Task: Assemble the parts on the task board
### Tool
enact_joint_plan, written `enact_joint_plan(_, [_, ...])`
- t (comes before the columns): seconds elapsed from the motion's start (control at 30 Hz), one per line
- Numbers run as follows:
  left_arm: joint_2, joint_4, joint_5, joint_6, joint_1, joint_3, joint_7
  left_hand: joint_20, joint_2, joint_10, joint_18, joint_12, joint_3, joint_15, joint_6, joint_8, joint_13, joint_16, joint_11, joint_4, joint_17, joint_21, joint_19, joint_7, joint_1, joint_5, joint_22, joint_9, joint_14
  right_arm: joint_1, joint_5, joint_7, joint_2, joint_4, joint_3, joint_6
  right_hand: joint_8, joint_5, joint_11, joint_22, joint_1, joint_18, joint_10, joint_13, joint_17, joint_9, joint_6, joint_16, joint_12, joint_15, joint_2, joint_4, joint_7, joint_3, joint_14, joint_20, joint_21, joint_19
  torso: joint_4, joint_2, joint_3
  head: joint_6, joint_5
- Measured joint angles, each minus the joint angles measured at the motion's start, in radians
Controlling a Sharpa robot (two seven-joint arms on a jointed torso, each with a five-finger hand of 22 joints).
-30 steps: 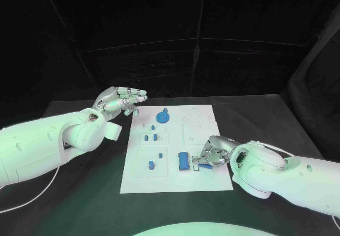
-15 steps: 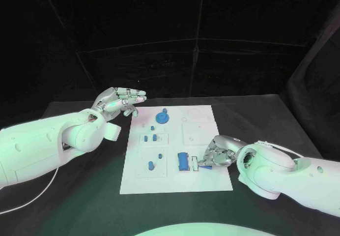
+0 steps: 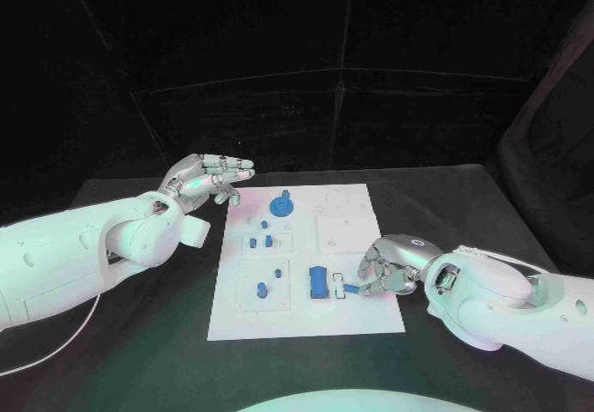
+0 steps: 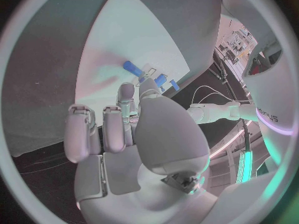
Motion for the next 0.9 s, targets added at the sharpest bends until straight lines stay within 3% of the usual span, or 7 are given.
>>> enact_joint_plan(0.3, [0.0,-0.001,0.0,0.002,0.0,0.0,-0.001,0.0,0.0,0.0,0.0,0.0,0.0,0.0,0.0,0.0,-0.001,0.0,0.0,0.0,0.0,0.0,0.0,0.0,0.0,0.0,0.0,0.0,0.0,0.0,-0.094,0.006,0.041,-0.02,0.0,0.043,0.003,0.03,0.0,0.0,0.012,0.0,0.0,0.0,0.002,-0.004,0.01,0.0,0.0,0.0,0.012,0.0,-0.006,0.0,0.0,0.0,0.0,0.0,0.0023,0.001,-0.0008,-0.002,0.001])
enact_joint_plan(0.5, [0.0,0.0,0.0,0.002,0.0,-0.001,-0.002,0.0,0.0,0.0,0.0,0.0,0.0,0.0,0.0,0.0,-0.001,0.0,0.0,0.0,0.0,0.0,0.0,0.0,0.0,0.0,-0.001,0.0,0.0,-0.001,-0.126,-0.005,0.065,-0.036,0.0,0.071,0.006,0.128,-0.004,0.0,0.016,0.0,0.004,-0.005,0.007,-0.015,0.021,0.0,0.0,0.0,0.016,0.011,-0.008,0.001,0.0,0.0,0.0,0.0,0.0023,0.001,-0.001,-0.004,0.002])
enact_joint_plan(0.9, [0.0,0.0,0.0,0.003,0.0,-0.001,-0.003,0.0,0.0,0.0,0.0,0.0,0.0,0.0,0.0,0.0,-0.001,0.0,0.0,0.0,0.0,0.0,0.0,0.0,0.0,0.0,-0.001,0.0,0.0,-0.007,-0.162,-0.039,0.084,-0.046,0.004,0.128,0.006,0.131,-0.004,0.0,0.009,0.0,0.004,-0.012,0.007,-0.019,0.025,0.0,-0.005,0.0,0.022,0.025,-0.011,-0.002,0.0,0.0,0.0,0.0,0.0018,0.001,-0.0007,-0.008,0.005])
